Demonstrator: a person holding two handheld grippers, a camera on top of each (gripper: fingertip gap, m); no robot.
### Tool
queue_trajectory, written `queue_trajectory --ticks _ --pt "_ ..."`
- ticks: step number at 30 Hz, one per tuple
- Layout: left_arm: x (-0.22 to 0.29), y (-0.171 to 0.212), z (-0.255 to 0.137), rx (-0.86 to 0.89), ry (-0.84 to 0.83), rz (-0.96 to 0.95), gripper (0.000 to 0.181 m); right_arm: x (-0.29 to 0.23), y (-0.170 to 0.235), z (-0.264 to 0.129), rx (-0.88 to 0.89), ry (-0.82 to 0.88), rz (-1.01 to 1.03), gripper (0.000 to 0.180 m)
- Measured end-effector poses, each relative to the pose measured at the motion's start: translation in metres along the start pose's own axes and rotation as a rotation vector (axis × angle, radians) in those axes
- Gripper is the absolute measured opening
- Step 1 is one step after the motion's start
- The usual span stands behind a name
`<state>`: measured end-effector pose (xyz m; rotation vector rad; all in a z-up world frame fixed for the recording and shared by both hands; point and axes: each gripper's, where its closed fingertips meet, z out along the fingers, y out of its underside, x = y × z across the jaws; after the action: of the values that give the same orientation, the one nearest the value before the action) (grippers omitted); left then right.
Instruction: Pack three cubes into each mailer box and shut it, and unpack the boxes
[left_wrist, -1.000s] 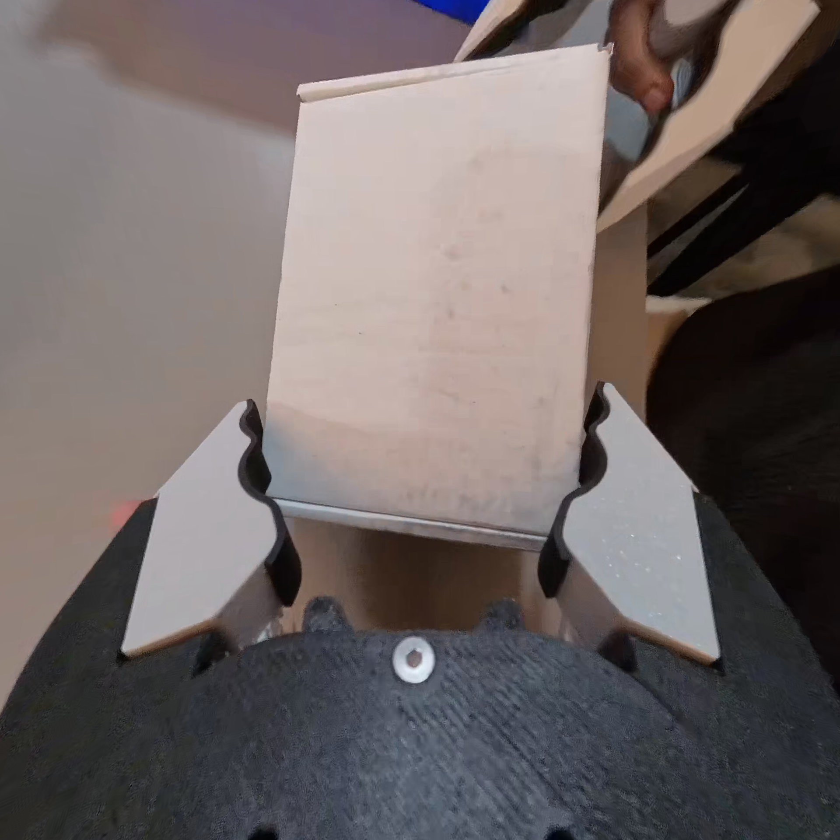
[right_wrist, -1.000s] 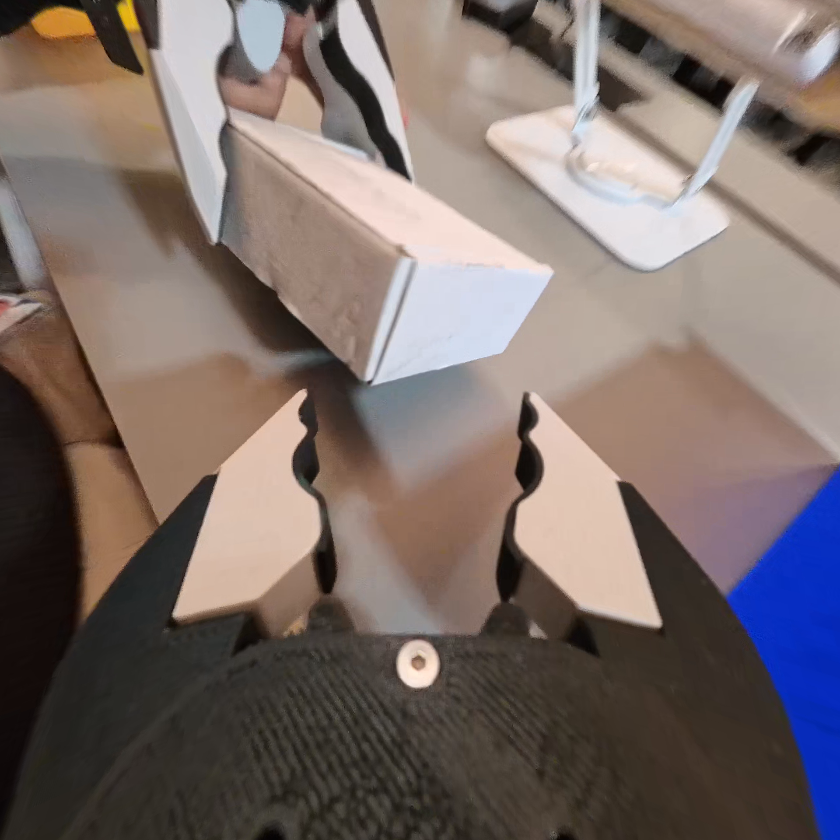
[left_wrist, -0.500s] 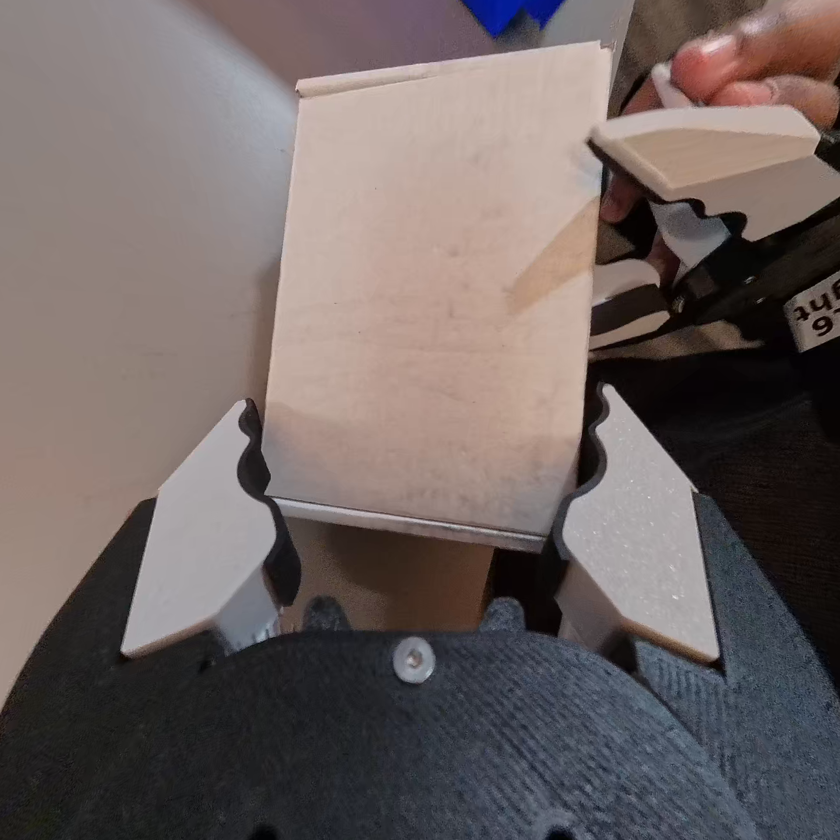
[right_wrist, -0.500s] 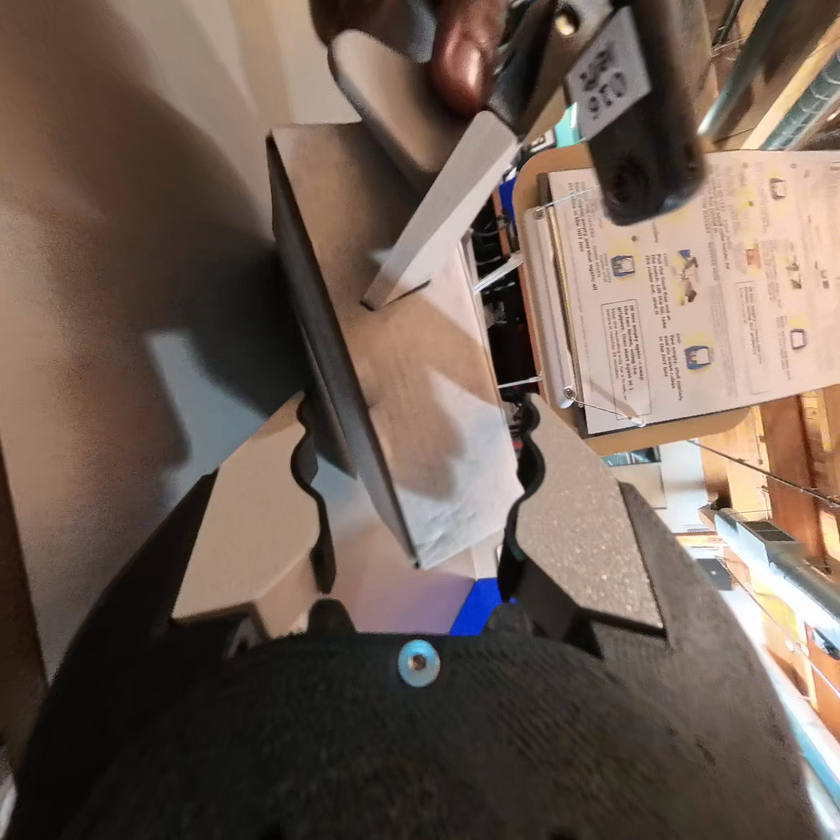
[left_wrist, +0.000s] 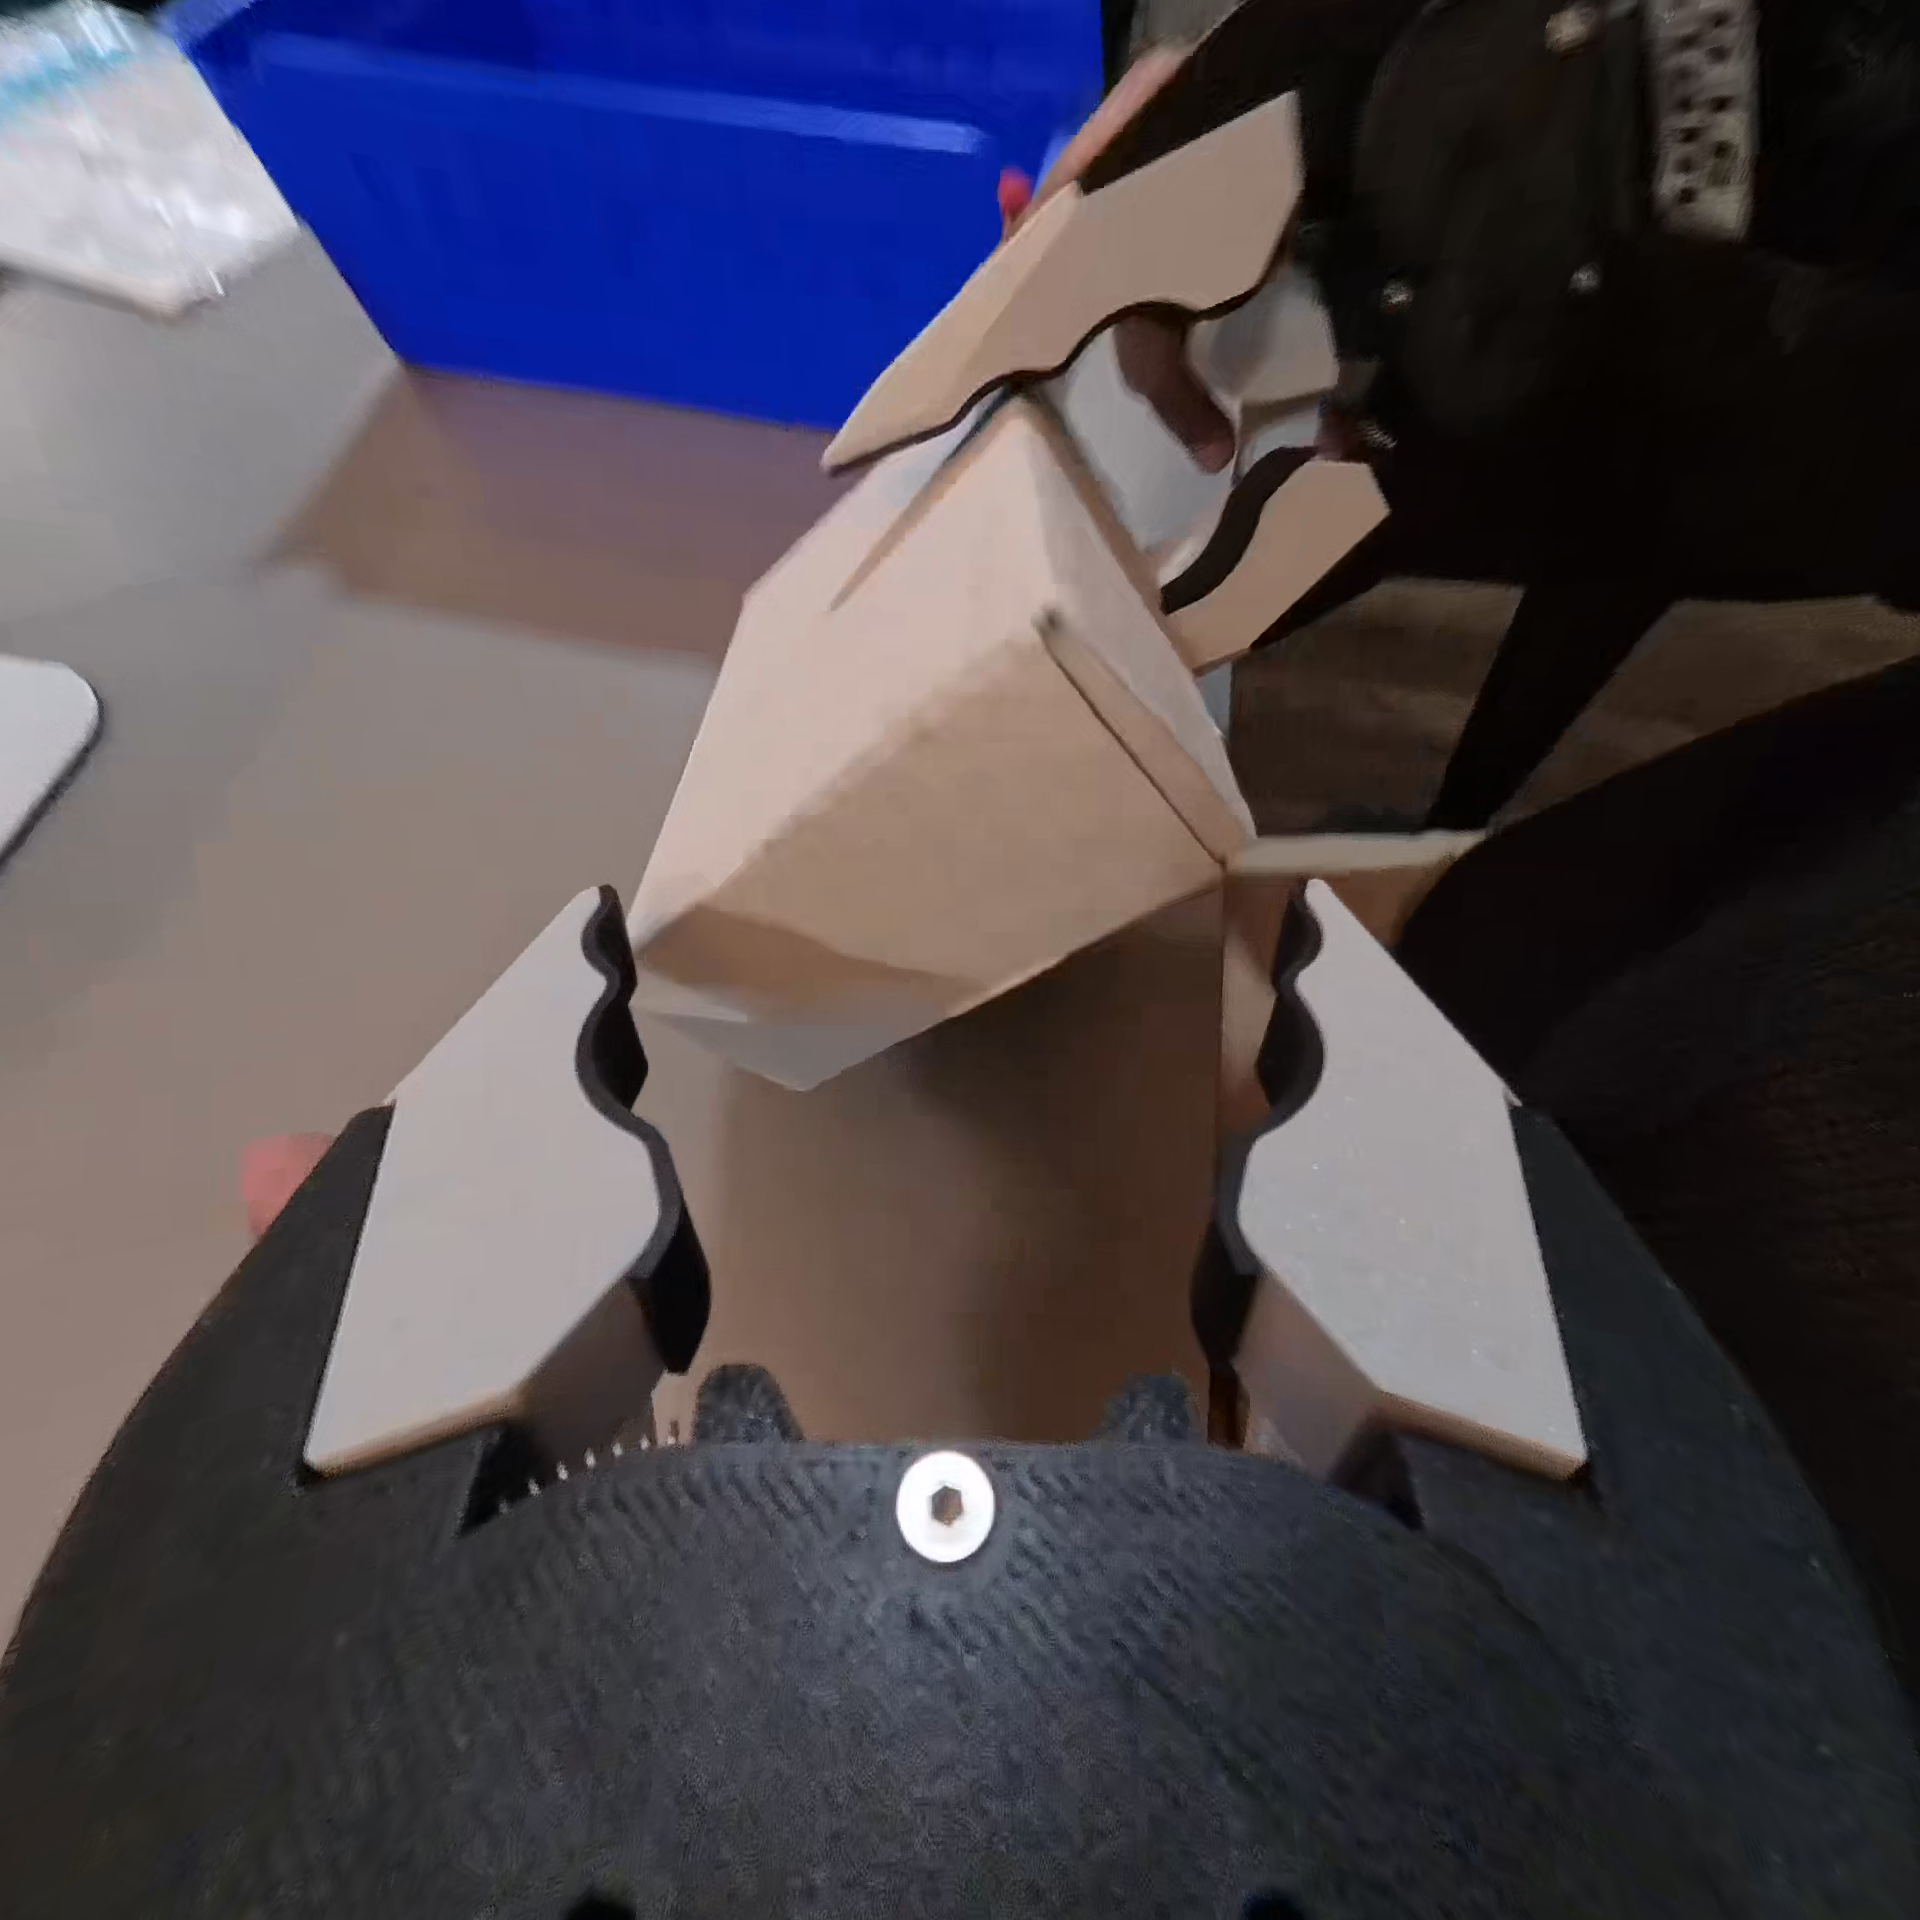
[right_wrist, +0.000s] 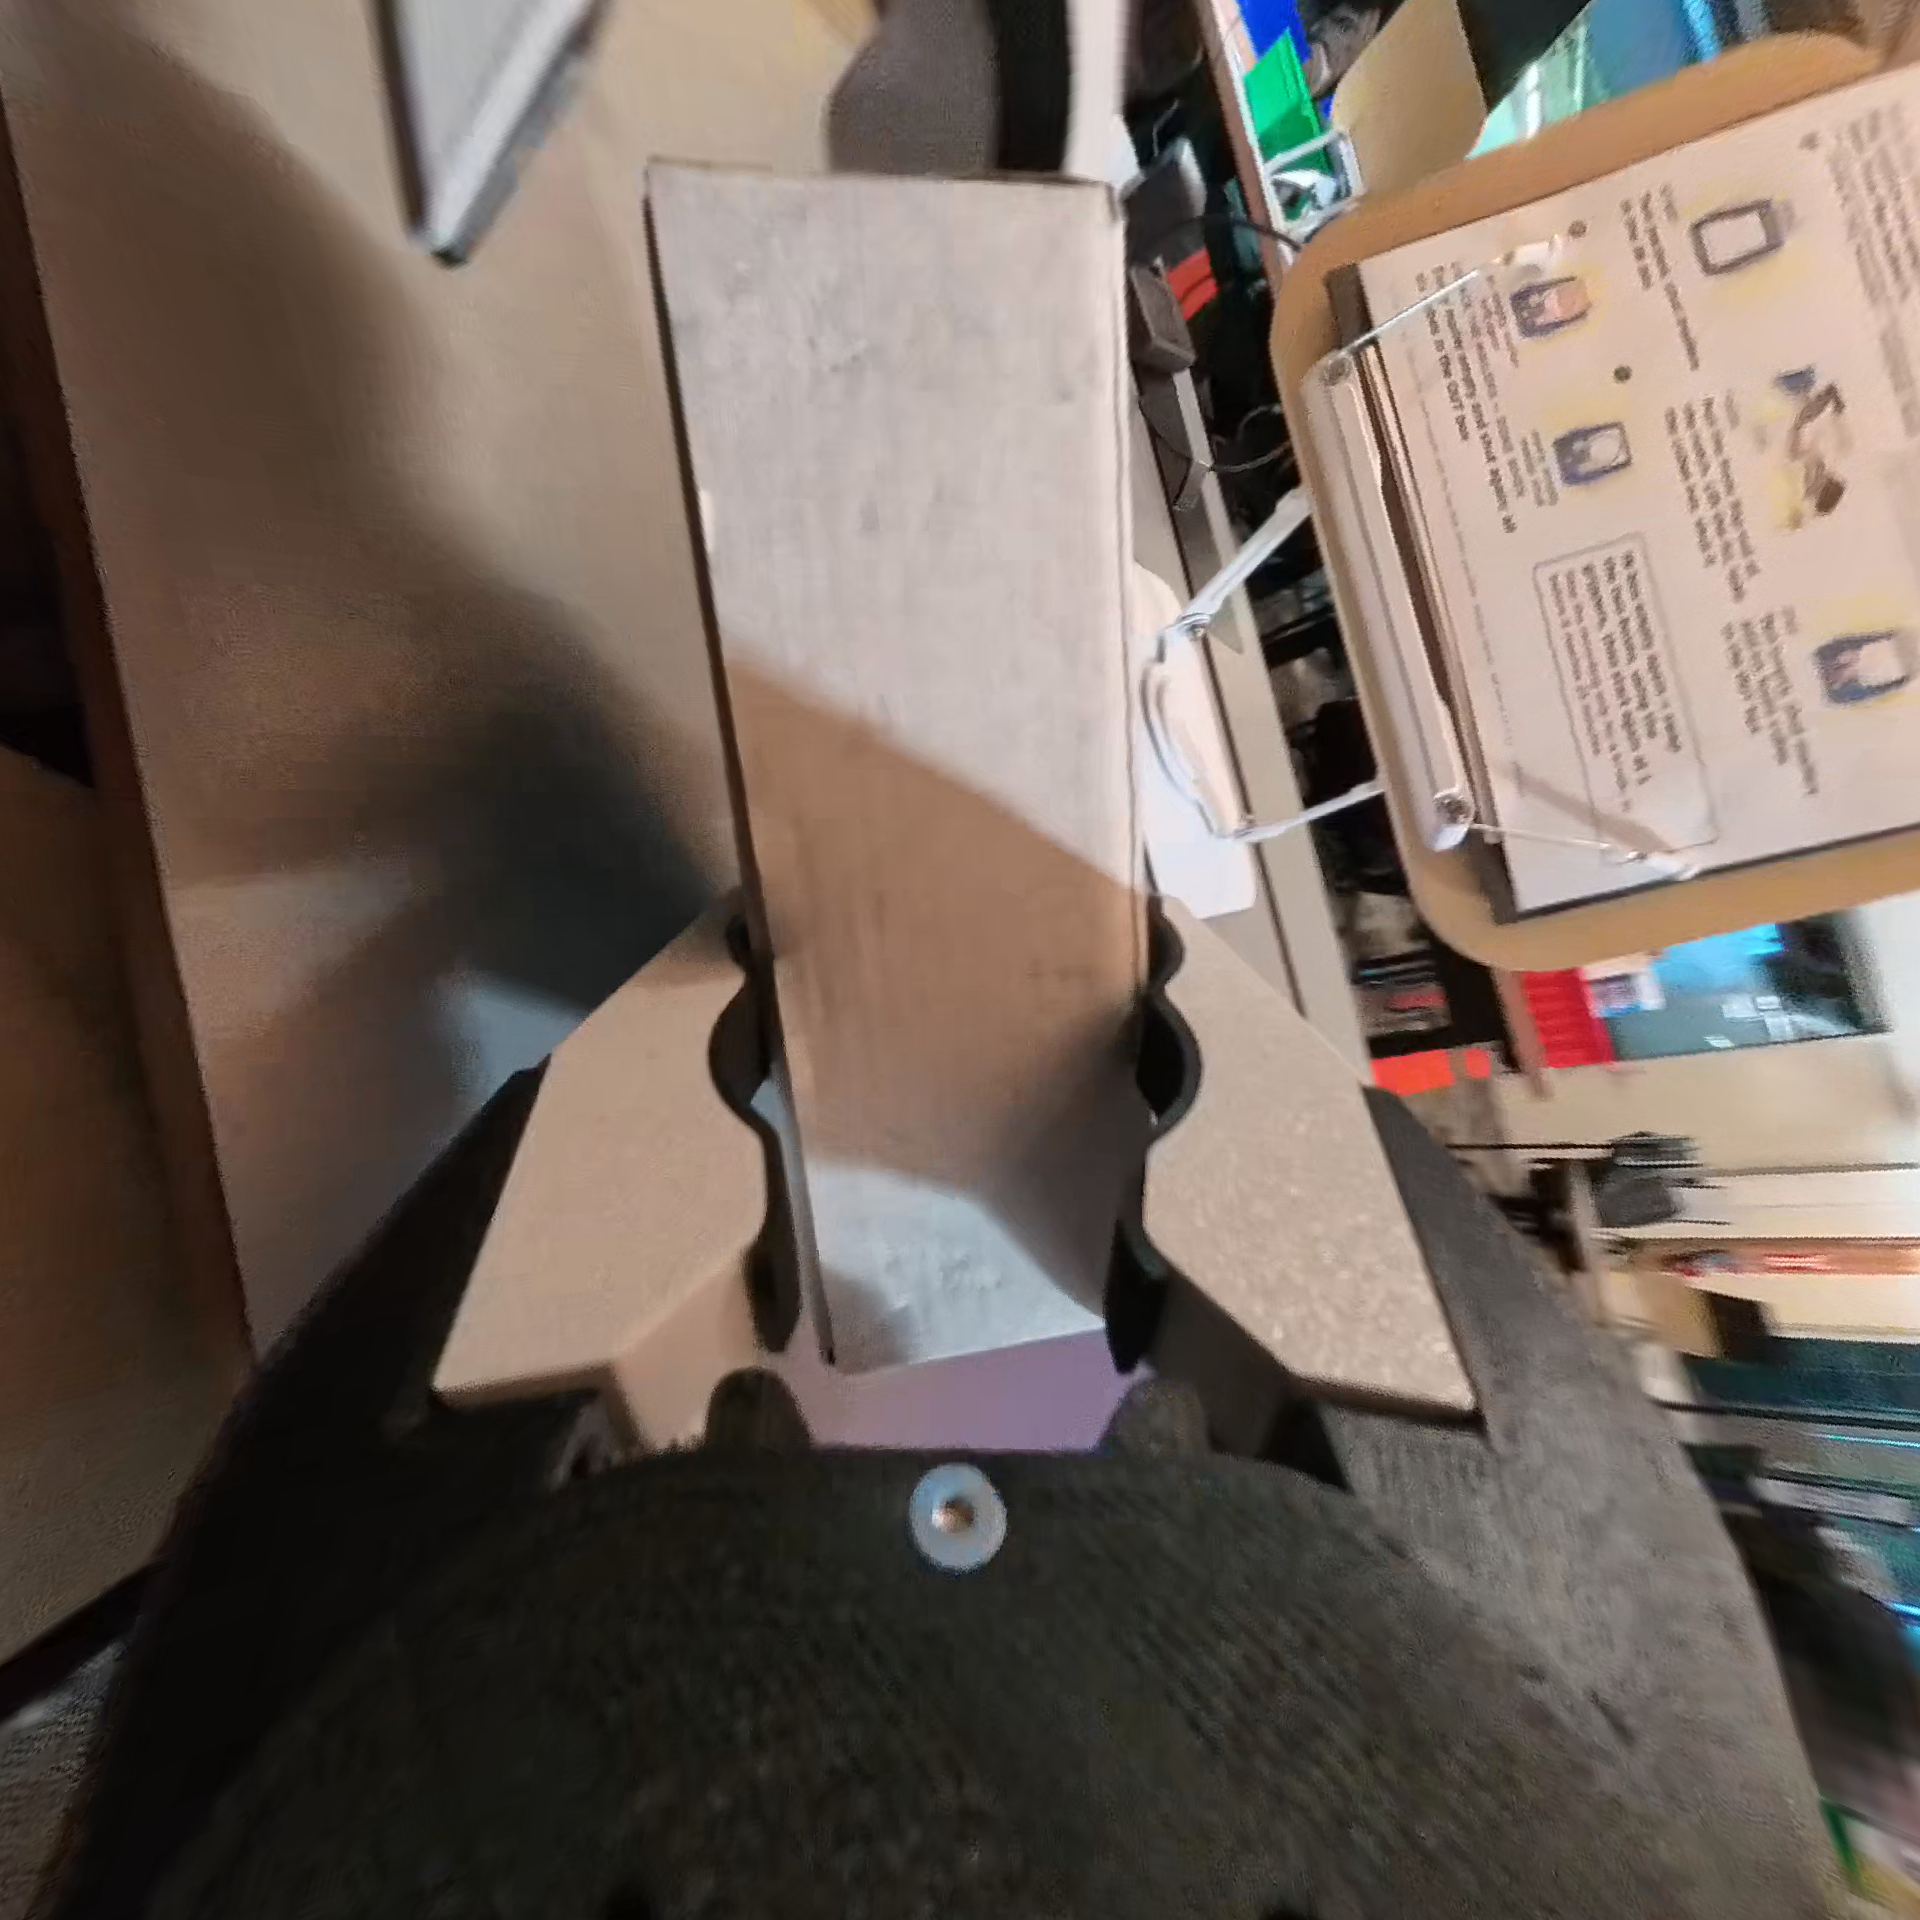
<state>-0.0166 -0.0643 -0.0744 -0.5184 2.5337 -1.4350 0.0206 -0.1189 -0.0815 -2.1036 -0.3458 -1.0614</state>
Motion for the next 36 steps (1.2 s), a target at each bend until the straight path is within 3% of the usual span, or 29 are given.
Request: queue_trajectory --ticks 2,5,10,17,18,22,26,36 --pt "0.005 -0.005 0.002 0.092 -0.048 0.076 0.117 0.001 -0.004 -0.005 0.042 -0.051 0.075 0.072" --pt "-0.004 -0.004 0.013 0.071 -0.223 0.248 0.103 -0.006 -0.019 -0.009 0.100 -0.129 0.126 0.072" --pt "0.004 -0.013 0.018 0.092 -0.293 0.413 0.086 -0.009 -0.026 -0.009 0.116 -0.127 0.101 0.074" --pt "-0.015 -0.009 0.018 0.108 -0.256 0.094 0.082 0.028 -0.029 -0.020 0.244 0.007 0.336 0.083" --pt "-0.017 -0.010 0.017 0.118 -0.263 0.057 0.082 0.034 -0.035 -0.025 0.286 0.024 0.381 0.078" --pt "-0.026 -0.007 0.019 0.108 -0.306 -0.023 0.082 0.053 -0.079 -0.053 0.585 0.075 0.581 0.012" --pt "-0.024 -0.002 0.025 0.080 -0.320 -0.045 0.081 0.038 -0.100 -0.036 0.551 -0.001 0.717 0.000" --pt "-0.025 0.003 0.028 0.066 -0.333 -0.109 0.080 0.010 -0.108 -0.012 0.479 -0.137 0.761 0.000"
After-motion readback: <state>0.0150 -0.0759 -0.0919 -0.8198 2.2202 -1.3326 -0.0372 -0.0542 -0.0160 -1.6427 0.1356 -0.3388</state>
